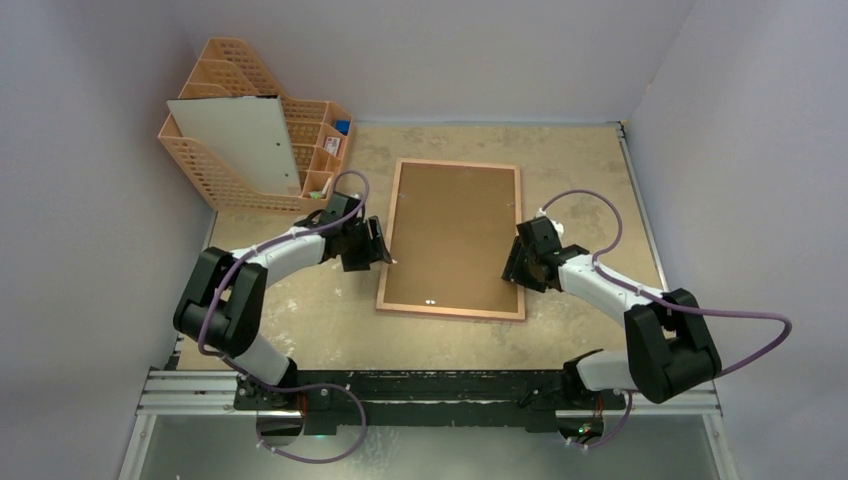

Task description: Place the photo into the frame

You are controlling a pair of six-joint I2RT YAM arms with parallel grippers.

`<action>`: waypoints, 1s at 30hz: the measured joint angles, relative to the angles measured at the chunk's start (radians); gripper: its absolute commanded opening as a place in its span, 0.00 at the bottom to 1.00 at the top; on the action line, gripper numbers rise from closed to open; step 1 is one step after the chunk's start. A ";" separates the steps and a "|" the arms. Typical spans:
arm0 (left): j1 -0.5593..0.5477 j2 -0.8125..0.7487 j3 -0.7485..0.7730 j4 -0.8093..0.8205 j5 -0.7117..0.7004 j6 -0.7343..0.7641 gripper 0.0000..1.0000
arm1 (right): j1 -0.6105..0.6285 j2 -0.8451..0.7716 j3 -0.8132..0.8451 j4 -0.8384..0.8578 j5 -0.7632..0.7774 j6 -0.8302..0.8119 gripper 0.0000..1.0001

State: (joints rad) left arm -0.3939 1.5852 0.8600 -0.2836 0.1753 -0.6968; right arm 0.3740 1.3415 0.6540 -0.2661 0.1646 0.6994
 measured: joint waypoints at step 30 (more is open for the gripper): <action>-0.001 -0.038 -0.114 0.104 0.026 -0.033 0.31 | 0.005 0.028 0.032 -0.047 0.083 0.020 0.20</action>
State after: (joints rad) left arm -0.3950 1.5471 0.7456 -0.1795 0.2012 -0.7296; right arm 0.3794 1.3697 0.6857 -0.3126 0.2478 0.7197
